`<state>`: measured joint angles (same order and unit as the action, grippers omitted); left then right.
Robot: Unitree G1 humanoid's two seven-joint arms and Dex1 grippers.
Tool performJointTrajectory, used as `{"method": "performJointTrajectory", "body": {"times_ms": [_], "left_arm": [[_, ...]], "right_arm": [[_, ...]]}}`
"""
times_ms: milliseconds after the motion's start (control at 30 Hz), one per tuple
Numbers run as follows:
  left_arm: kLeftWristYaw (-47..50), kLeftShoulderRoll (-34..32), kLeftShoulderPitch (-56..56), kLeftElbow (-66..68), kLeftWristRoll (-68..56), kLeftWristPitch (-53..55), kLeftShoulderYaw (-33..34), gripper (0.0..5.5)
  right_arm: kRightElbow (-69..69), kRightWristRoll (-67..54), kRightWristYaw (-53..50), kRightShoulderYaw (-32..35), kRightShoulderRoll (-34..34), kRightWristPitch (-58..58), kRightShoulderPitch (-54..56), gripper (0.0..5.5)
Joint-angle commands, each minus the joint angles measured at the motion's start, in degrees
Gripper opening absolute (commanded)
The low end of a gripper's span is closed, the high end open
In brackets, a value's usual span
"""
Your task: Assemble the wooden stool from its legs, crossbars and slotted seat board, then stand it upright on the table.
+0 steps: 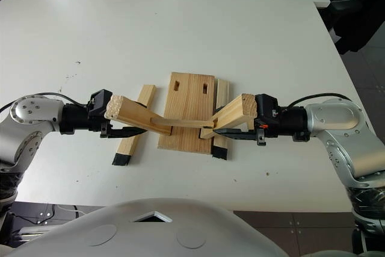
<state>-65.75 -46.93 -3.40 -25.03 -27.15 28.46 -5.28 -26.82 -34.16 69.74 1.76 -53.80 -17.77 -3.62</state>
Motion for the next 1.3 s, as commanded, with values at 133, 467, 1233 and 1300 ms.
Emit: {"method": "performJointTrajectory", "body": {"times_ms": [133, 467, 1233, 1300], "left_arm": [[1.7, 1.9, -1.4, -3.6, -0.3, 1.1, -3.6, 3.24], [4.0, 3.6, -2.8, -2.2, -0.6, 2.8, -4.0, 3.24], [4.7, 4.3, -5.6, -2.8, 1.7, 3.1, -7.0, 3.24], [4.8, 4.7, -6.7, -3.2, 1.1, 3.6, -7.0, 3.24]], "right_arm": [[0.8, 3.1, 1.2, -4.8, 0.2, -0.5, 0.2, 2.01], [0.9, 4.7, 1.8, -5.9, -0.7, 1.8, -1.0, 2.01], [-0.9, 4.8, 1.2, -11.0, -0.6, -0.7, 5.1, 2.01], [0.9, 5.0, 1.6, -12.1, -0.4, -2.3, 6.4, 2.01]]}}
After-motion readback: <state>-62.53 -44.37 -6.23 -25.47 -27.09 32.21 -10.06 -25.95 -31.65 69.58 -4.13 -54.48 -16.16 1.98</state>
